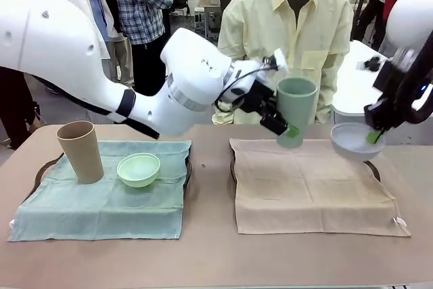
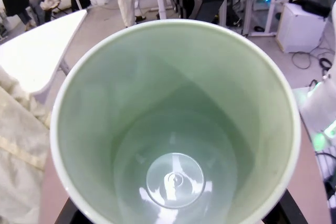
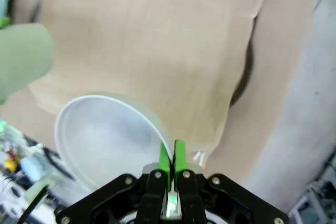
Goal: Set up a tray with a mat and arrange the tableware.
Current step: Place the Picnic Bowl and Reusable plastic cup back onto the Handle tray in front of the human's position.
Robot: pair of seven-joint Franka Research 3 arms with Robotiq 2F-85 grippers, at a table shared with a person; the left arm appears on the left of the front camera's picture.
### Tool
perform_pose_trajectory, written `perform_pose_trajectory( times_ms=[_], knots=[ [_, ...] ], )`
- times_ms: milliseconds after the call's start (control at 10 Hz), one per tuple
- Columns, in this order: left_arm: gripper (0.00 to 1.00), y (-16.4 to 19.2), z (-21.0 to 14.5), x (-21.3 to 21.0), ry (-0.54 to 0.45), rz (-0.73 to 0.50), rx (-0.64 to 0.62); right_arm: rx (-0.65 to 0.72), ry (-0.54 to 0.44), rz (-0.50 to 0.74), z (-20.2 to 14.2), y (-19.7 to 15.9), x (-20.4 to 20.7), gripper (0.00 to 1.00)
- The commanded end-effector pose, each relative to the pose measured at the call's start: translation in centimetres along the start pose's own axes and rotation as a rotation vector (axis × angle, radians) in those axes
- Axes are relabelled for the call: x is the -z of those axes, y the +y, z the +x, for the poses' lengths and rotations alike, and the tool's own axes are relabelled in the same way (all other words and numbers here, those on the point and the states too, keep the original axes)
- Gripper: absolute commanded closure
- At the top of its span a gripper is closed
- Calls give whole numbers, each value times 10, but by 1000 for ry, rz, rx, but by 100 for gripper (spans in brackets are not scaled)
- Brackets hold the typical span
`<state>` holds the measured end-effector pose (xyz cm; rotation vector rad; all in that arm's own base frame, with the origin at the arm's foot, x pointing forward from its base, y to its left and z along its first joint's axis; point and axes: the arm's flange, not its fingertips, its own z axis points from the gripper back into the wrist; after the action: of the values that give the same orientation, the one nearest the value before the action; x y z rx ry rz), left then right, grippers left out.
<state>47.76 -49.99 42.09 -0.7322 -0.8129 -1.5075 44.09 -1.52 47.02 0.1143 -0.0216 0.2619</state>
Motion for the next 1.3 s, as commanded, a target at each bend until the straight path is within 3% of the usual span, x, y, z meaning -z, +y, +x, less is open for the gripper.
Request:
perform_pose_trajectory(
  times_ms=[0,500,1200],
  knots=[
    [18,-6,-29,4,-44,-34,-28,-16,21,13,16,-1,34,96],
    [18,-4,-69,45,6,-97,-12,-40,26,58,25,-10,88,96],
    [18,12,-75,68,30,-86,23,-54,18,121,34,-16,115,96]
  ],
)
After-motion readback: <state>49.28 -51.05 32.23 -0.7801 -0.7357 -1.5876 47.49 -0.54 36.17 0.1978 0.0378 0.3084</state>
